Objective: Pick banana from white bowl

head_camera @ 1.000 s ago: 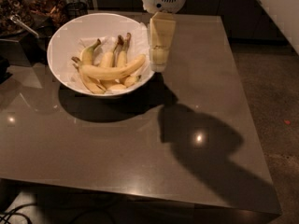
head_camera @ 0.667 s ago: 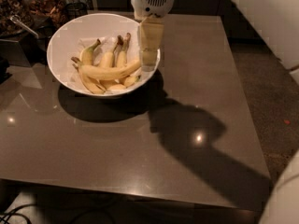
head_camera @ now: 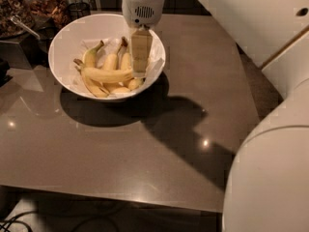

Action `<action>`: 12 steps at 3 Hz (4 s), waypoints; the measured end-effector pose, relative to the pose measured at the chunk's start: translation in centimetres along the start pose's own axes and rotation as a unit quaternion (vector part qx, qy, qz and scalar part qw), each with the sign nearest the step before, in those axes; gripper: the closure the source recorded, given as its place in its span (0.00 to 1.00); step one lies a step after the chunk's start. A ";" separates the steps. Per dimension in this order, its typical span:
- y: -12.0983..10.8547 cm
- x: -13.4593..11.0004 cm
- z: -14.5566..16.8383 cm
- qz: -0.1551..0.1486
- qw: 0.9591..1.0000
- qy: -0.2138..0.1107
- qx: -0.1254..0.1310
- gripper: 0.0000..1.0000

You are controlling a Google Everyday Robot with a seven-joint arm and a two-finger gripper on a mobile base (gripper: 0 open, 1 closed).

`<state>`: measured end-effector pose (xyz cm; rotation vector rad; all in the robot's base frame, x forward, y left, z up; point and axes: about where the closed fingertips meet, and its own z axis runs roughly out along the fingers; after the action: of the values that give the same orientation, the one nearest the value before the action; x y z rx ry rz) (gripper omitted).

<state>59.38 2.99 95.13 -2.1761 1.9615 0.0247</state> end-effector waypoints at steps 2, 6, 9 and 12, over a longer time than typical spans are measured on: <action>-0.6 -3.2 3.3 -0.023 0.999 0.016 -0.025 0.32; -0.9 -4.6 8.0 -0.060 0.995 0.065 -0.048 0.50; -1.0 -4.2 8.0 -0.072 0.995 0.069 -0.022 1.00; 2.4 -3.8 2.2 -0.047 0.996 0.069 0.030 1.00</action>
Offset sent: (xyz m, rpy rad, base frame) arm -0.0272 0.0284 -0.0404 -0.1957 0.1838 0.0946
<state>56.90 6.87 93.22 -2.2832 1.9013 -0.2025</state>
